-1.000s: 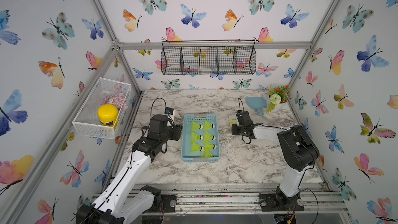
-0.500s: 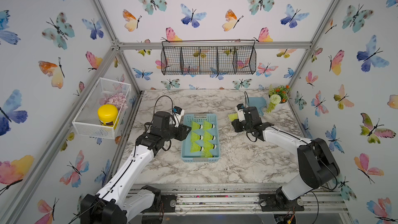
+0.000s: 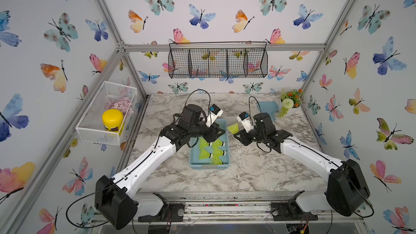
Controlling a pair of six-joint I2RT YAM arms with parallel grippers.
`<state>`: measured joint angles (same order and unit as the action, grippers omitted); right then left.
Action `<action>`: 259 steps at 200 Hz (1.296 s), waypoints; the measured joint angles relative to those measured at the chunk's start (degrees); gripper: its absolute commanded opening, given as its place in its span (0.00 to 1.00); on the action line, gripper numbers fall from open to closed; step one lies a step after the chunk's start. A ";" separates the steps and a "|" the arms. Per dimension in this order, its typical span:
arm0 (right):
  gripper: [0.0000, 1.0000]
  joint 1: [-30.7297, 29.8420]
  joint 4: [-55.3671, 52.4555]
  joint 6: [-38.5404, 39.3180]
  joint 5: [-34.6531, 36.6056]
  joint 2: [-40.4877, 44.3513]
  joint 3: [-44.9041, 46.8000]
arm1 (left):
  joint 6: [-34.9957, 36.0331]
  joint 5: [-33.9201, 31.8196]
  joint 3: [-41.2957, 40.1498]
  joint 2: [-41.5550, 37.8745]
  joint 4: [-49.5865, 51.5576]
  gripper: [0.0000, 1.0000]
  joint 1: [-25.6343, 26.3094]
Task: Put the shuttlecocks into the storage box
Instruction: Pick up the shuttlecock at the center of the board.
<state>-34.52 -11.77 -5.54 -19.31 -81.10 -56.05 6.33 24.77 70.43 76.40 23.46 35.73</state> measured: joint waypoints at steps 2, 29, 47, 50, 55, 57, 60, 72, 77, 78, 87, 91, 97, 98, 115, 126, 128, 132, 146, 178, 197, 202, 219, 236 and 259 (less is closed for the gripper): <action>0.28 -0.15 -0.09 0.09 -0.22 0.00 -0.04 | 0.20 0.04 0.35 0.37 0.13 0.50 0.15; 0.28 -2.03 -1.25 0.96 -3.41 0.00 -0.59 | 1.95 0.68 3.28 3.82 1.14 0.50 0.39; 0.29 -2.97 -1.53 1.38 -5.14 0.02 -0.68 | 3.15 2.36 5.03 6.10 2.58 0.50 0.35; 0.29 -3.08 -1.57 1.44 -5.33 0.02 -0.68 | 3.34 2.62 5.27 6.45 2.84 0.50 0.33; 0.28 -3.17 -1.64 1.57 -5.73 0.02 -0.68 | 3.56 3.02 5.57 6.91 3.21 0.50 0.33; 0.28 -3.23 -1.68 1.60 -5.86 0.02 -0.68 | 3.69 3.34 5.75 7.15 3.52 0.50 0.33; 0.28 -3.32 -1.73 1.70 -6.08 0.02 -0.70 | 3.82 3.76 5.92 7.45 3.82 0.50 0.35; 0.29 -3.45 -2.05 1.84 -6.67 0.11 -0.70 | 4.28 5.09 6.34 8.33 4.74 0.50 0.35; 0.29 -3.45 -2.23 1.95 -6.80 0.13 -0.70 | 4.48 5.62 6.56 8.76 5.27 0.50 0.35; 0.29 -3.45 -2.25 1.97 -6.82 0.13 -0.70 | 4.50 5.66 6.58 8.81 5.33 0.50 0.35; 0.29 -3.45 -2.54 2.05 -7.10 0.28 -0.70 | 4.87 6.51 6.71 9.29 5.99 0.50 0.35; 0.29 -3.45 -2.64 2.12 -7.19 0.35 -0.70 | 4.98 6.75 6.73 9.42 6.25 0.50 0.35; 0.29 -3.45 -2.78 2.16 -7.32 0.46 -0.70 | 5.11 7.13 6.71 9.57 6.67 0.49 0.35; 0.29 -3.45 -2.80 2.16 -7.37 0.46 -0.70 | 5.14 7.21 6.71 9.62 6.78 0.49 0.35; 0.29 -3.48 -2.91 2.19 -7.61 0.76 -0.70 | 5.29 7.78 6.69 9.86 7.58 0.48 0.35; 0.29 -3.54 -3.04 2.21 -7.74 0.94 -0.79 | 5.29 7.85 6.69 9.94 7.67 0.46 0.35; 0.29 -3.58 -3.04 2.21 -7.72 0.98 -0.81 | 5.27 7.85 6.69 9.94 7.69 0.45 0.35; 0.29 -3.61 -3.04 2.21 -7.76 1.03 -0.81 | 5.29 7.89 6.71 9.99 7.69 0.44 0.35; 0.29 -3.80 -3.10 2.25 -7.78 1.22 -0.83 | 5.29 8.15 6.71 10.25 7.69 0.39 0.35; 0.31 -4.04 -3.32 2.62 -7.76 1.27 -0.87 | 5.27 8.59 6.71 11.61 7.74 0.07 0.35; 0.38 -4.09 -3.78 2.93 -7.56 1.27 -0.87 | 5.16 8.68 6.71 12.15 7.72 0.00 0.35; 0.41 -4.09 -3.87 3.08 -7.43 1.27 -0.87 | 5.09 8.66 6.73 12.17 7.74 0.00 0.35; 0.53 -4.09 -3.85 3.06 -6.36 1.29 -0.85 | 4.37 8.15 6.93 12.17 8.22 0.00 0.35; 0.58 -4.09 -3.43 3.17 -4.17 1.53 -0.70 | 2.73 6.78 7.10 12.17 8.52 0.00 0.24; 0.64 -4.09 -1.79 2.56 0.72 3.65 1.33 | -1.53 5.20 6.16 11.74 8.22 0.00 -0.63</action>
<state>-38.61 -13.56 -2.98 -18.59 -77.45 -54.72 4.80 29.98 76.60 88.14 31.68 35.09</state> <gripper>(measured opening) 0.623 0.031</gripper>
